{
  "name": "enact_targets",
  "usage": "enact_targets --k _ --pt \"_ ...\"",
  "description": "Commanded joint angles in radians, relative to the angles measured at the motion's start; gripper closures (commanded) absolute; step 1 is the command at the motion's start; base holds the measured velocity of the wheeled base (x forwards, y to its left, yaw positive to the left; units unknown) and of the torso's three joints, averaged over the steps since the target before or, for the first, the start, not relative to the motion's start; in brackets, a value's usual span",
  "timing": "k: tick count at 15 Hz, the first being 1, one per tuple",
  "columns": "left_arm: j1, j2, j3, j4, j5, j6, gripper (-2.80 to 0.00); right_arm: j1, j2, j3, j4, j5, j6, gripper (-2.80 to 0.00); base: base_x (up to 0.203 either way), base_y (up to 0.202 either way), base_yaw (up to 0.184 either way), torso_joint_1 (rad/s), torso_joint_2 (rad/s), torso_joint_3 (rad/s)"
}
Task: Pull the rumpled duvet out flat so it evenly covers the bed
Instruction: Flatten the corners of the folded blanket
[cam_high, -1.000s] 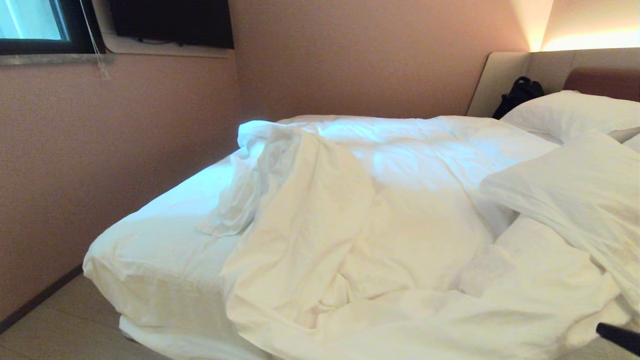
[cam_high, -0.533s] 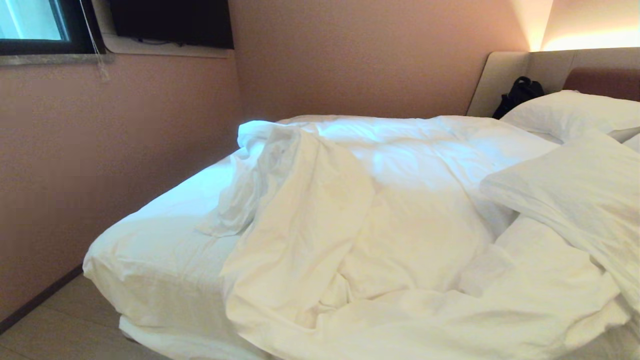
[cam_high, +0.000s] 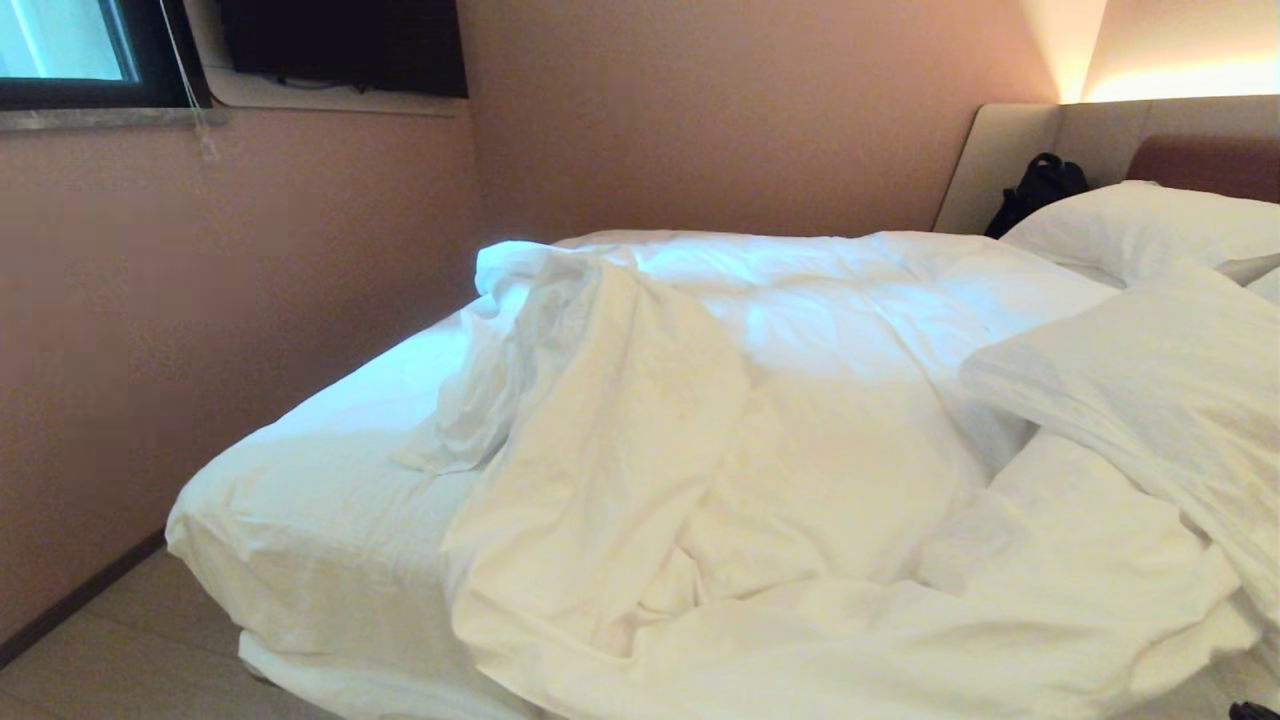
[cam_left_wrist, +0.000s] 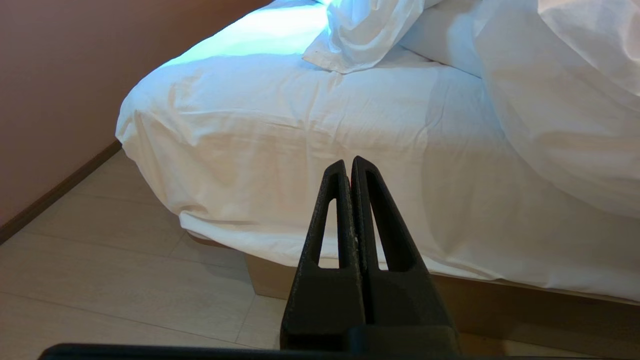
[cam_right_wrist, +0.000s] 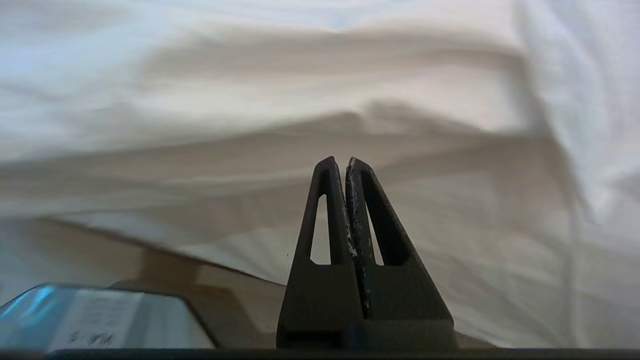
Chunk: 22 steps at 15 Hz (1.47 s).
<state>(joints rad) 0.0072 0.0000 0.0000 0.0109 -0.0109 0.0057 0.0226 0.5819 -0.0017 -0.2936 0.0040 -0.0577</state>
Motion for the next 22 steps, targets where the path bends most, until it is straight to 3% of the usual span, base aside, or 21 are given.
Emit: enact_targets --k 1,8,10,22 --pt "0.0 0.0 0.0 0.0 0.0 0.0 0.0 -0.006 -0.017 0.0 0.106 -0.039 0.023 0.0 0.0 0.0 0.0 0.0 0.0 0.0" --pt "0.0 0.0 0.0 0.0 0.0 0.0 0.0 -0.006 -0.054 0.001 0.212 -0.018 0.043 0.0 0.0 0.0 0.0 0.0 0.0 0.0" --pt "0.0 0.0 0.0 0.0 0.0 0.0 0.0 -0.006 -0.102 -0.006 0.309 -0.015 0.031 0.0 0.0 0.0 0.0 0.0 0.0 0.0" --pt "0.0 0.0 0.0 0.0 0.0 0.0 0.0 -0.007 -0.372 -0.012 0.322 -0.015 0.029 0.0 0.0 0.0 0.0 0.0 0.0 0.0"
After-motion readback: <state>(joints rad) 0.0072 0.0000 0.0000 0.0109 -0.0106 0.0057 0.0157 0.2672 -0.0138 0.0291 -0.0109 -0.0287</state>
